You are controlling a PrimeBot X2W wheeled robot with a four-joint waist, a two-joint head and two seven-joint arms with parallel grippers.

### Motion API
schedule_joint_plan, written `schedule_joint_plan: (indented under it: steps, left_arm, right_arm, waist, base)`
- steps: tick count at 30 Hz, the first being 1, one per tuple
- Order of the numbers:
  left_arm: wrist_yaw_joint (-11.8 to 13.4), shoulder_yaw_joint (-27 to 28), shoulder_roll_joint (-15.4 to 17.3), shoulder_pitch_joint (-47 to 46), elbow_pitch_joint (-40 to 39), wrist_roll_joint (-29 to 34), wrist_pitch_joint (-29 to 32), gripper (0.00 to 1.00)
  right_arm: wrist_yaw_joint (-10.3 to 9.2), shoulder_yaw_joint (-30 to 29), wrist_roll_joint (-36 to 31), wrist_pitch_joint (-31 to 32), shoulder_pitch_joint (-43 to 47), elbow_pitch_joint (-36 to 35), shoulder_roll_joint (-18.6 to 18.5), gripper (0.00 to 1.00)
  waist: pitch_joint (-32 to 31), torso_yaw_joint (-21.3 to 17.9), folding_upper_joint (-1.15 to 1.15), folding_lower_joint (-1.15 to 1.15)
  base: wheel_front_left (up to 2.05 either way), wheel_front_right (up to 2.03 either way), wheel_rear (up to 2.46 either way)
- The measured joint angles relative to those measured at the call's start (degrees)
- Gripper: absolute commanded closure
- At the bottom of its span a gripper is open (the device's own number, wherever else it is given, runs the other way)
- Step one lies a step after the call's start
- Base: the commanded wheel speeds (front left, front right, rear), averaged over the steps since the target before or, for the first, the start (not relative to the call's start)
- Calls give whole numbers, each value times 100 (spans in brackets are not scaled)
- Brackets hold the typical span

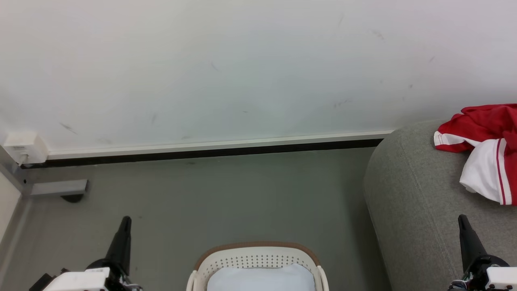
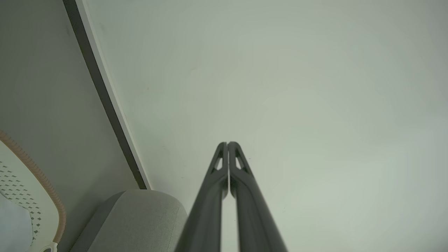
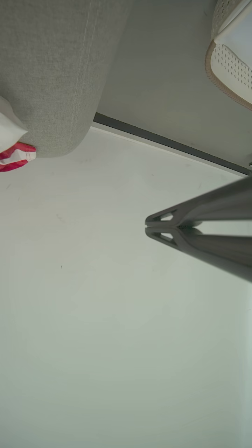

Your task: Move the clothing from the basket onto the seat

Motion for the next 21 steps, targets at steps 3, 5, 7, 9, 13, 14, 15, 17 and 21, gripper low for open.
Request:
schedule_joint_plan:
  steps: [3,5,7,9,13,14,15,17,21]
  left_arm:
    - [1,0,0,0,0,0,0,100]
    - [1,0,0,0,0,0,0,100]
    - [1,0,0,0,0,0,0,100]
    - [1,0,0,0,0,0,0,100]
    - [1,0,0,0,0,0,0,100]
    - [1,0,0,0,0,0,0,100]
    - [1,0,0,0,0,0,0,100]
    - [1,0,0,0,0,0,0,100]
    - [1,0,0,0,0,0,0,100]
  right_arm:
    - [0,0,0,0,0,0,0,100]
    - [-1,0,0,0,0,0,0,100]
    - [-1,0,0,0,0,0,0,100]
    - [-1,0,0,0,0,0,0,100]
    - [0,0,0,0,0,0,0,100]
    - [-1,0,0,0,0,0,0,100]
    - [-1,0,0,0,0,0,0,100]
    - [-1,0,0,0,0,0,0,100]
    - [0,0,0,0,0,0,0,100]
  waist:
    - [0,0,0,0]
    - [0,0,0,0]
    - [0,0,0,0]
    - [0,0,0,0]
    - [0,0,0,0]
    - [0,0,0,0]
    - [0,0,0,0]
    - [0,0,0,0]
    - [0,0,0,0]
  base:
    - [0,0,0]
    - [0,0,0]
    - [0,0,0]
    - [0,0,0]
    - [0,0,0]
    - [0,0,0]
    - [0,0,0]
    - [0,0,0]
    - [0,0,0]
